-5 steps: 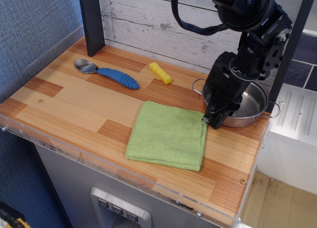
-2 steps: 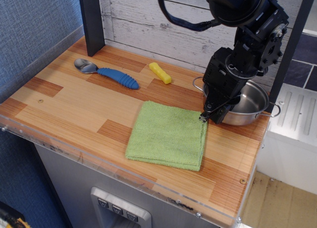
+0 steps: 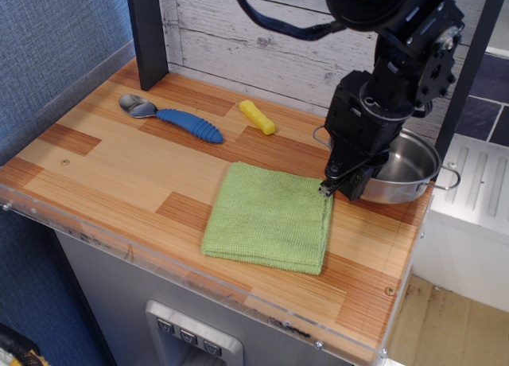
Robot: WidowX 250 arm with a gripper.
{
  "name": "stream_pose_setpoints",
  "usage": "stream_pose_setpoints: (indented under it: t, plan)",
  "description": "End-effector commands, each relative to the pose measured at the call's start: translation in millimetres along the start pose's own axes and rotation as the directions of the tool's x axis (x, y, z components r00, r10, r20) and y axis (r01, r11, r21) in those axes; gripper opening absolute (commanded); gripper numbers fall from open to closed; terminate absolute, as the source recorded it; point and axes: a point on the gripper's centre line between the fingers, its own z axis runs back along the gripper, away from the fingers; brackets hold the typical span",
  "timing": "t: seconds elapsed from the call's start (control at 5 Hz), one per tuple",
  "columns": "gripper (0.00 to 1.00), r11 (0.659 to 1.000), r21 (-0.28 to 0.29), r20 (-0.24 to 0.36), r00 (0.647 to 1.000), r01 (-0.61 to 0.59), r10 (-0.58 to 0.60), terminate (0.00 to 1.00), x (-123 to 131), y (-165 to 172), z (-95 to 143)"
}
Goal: Place vessel on the green cloth
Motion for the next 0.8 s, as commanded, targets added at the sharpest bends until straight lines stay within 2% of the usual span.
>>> stream_pose_setpoints:
  t: [0.0, 0.2, 0.6]
  plan:
    - [0.00, 0.993, -0.111, 0.012, 0.999, -0.033, 0.034, 0.00, 15, 18, 43]
    - [0.00, 0.990, -0.136, 0.013, 0.999, -0.028, 0.031, 0.00, 20, 38, 49]
    - [0.00, 0.991, -0.129, 0.078, 0.996, -0.038, 0.049, 0.00, 34, 78, 48]
